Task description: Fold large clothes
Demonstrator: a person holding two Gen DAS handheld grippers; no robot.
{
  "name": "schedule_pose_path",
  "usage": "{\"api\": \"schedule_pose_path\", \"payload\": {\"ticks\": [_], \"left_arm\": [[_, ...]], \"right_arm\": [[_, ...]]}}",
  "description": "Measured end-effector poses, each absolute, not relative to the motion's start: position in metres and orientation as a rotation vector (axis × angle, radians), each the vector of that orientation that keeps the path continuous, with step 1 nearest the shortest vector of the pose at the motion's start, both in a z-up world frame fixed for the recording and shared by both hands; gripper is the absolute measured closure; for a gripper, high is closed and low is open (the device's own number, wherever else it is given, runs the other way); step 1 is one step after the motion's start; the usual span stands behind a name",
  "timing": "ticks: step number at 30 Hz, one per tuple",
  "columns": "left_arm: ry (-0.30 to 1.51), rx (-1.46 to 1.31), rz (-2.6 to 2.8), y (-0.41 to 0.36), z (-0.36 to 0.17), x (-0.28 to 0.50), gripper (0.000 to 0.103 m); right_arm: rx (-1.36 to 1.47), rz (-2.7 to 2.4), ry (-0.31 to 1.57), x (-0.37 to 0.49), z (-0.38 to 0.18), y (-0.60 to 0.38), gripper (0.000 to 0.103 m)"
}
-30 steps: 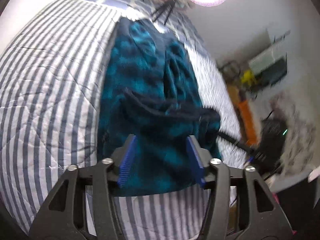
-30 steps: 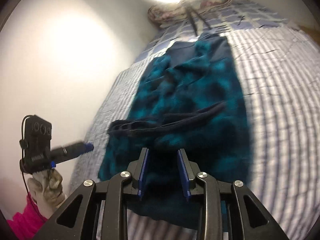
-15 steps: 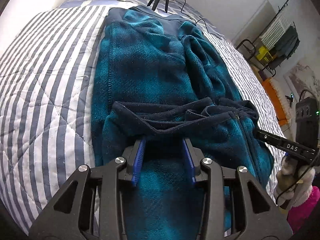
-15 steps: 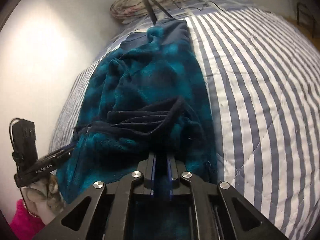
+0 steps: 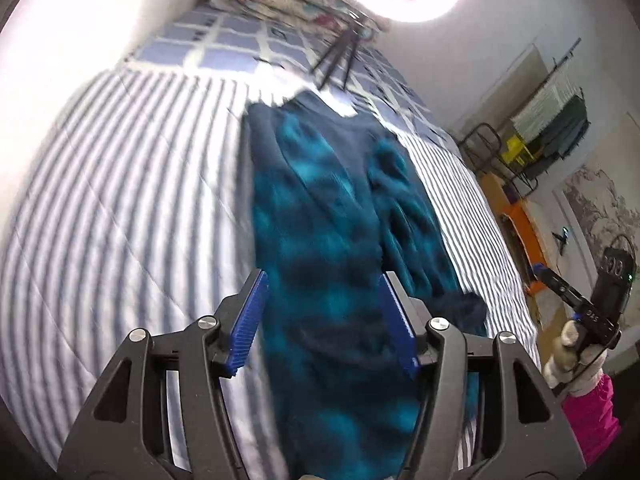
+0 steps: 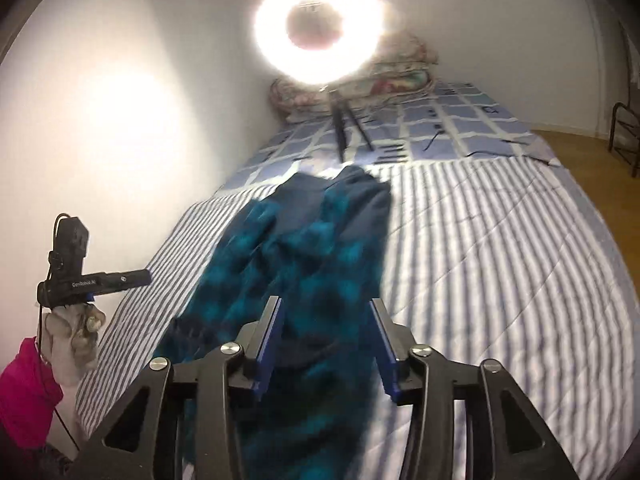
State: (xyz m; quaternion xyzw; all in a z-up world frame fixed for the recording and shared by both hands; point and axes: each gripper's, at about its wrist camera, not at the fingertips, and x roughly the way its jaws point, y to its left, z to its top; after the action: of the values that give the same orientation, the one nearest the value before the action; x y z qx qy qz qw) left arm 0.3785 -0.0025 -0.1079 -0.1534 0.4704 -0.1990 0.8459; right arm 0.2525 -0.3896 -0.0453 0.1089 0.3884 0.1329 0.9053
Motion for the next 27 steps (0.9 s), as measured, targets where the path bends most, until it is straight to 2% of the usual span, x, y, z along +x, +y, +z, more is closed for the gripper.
{"api": "schedule_pose_path", "payload": {"ticks": [4, 15, 25, 26, 27], "left_arm": [[1.008, -0.376, -0.411, 0.015, -0.113, 0.437, 0.033], [1.099, -0.621, -0.401, 0.025, -0.192, 0.565, 0.033], [1.115, -0.491, -0.382, -0.004, -0.210, 0.632, 0.033], [1.113, -0.464, -0.399, -0.010, -0.210, 0.636, 0.033], [1.114, -0.429, -0.416, -0.016, -0.211, 0.640, 0.038]], "right_arm": [[0.249, 0.297, 0.841, 0.307, -0.054, -0.412, 0.045], [0.506, 0.303, 0.924, 0.454, -0.143, -0.433, 0.045], [0.459, 0.290, 1.005, 0.546, -0.189, -0.413, 0.045], [0.456, 0.296, 1.007, 0.550, -0.190, -0.411, 0.045], [0.447, 0.308, 1.001, 0.556, -0.192, -0.407, 0.045]]}}
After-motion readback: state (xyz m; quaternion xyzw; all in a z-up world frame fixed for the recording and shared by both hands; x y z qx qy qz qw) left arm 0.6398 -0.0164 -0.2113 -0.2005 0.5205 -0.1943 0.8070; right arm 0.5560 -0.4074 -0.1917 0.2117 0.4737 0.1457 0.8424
